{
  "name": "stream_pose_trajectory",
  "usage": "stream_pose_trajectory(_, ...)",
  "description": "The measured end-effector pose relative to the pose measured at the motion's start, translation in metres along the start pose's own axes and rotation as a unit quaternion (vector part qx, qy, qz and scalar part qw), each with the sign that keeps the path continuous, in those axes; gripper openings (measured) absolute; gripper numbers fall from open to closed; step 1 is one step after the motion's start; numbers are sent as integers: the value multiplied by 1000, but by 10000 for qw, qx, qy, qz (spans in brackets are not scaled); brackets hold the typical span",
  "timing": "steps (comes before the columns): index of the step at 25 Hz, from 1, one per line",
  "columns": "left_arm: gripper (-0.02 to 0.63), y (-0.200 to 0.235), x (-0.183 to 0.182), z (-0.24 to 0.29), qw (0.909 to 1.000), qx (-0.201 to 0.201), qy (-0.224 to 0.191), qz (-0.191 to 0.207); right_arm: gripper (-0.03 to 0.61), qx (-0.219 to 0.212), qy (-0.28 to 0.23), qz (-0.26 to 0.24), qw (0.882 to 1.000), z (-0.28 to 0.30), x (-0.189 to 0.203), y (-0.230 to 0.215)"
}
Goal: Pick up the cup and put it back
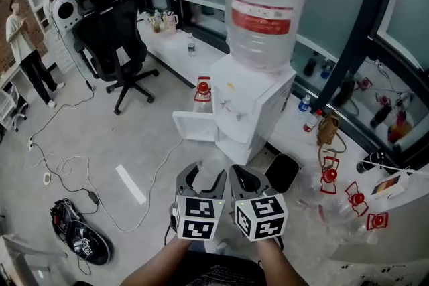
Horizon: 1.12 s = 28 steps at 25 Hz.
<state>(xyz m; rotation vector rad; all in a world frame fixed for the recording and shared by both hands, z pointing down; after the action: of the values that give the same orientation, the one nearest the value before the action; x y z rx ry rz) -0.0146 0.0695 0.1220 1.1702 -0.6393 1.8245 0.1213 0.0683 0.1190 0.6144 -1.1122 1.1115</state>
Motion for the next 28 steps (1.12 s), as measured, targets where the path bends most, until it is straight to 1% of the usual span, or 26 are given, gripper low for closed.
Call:
stream_pose_trajectory(4, 250, 17, 1, 15, 10000, 11, -47, -20, 21, 24, 0, -49, 10000, 22, -2, -2)
stream_pose_trajectory(7, 250, 33, 8, 33, 9999, 60, 12, -100, 21, 64, 31, -63, 10000, 46, -1, -5)
stream_pose_trajectory(11, 250, 60, 19, 63, 9998, 124, 59, -120, 21, 105, 80, -70, 9999, 86, 5, -9)
stream_pose_trajectory(14, 250, 77, 34, 94, 9996, 212, 125, -157, 21, 156, 159, -87, 9997, 117, 16, -17)
stream_pose_trajectory(19, 250, 104, 74, 158, 9989, 395, 214, -152, 21, 268, 243, -43, 9993, 177, 51, -37)
stream_pose_trajectory(24, 250, 124, 128, 231, 9974, 651, 323, -38, 21, 476, 239, 137, 9985, 235, 99, -59)
stream_pose_trajectory(28, 250, 133, 169, 279, 9960, 800, 390, 17, 21, 594, 286, 127, 9977, 269, 139, -76)
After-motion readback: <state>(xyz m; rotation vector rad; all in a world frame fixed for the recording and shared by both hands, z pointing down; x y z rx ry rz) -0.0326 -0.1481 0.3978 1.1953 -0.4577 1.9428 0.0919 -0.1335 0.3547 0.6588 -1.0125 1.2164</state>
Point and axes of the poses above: the fingertips, and each gripper's own axes: z forward along the fingers, y to its left, x out of its underside, the point moved 10 cm from there along -z, backward along the fingers, and after that the axes turned 8 degrees about x, right-handed, at the moved point
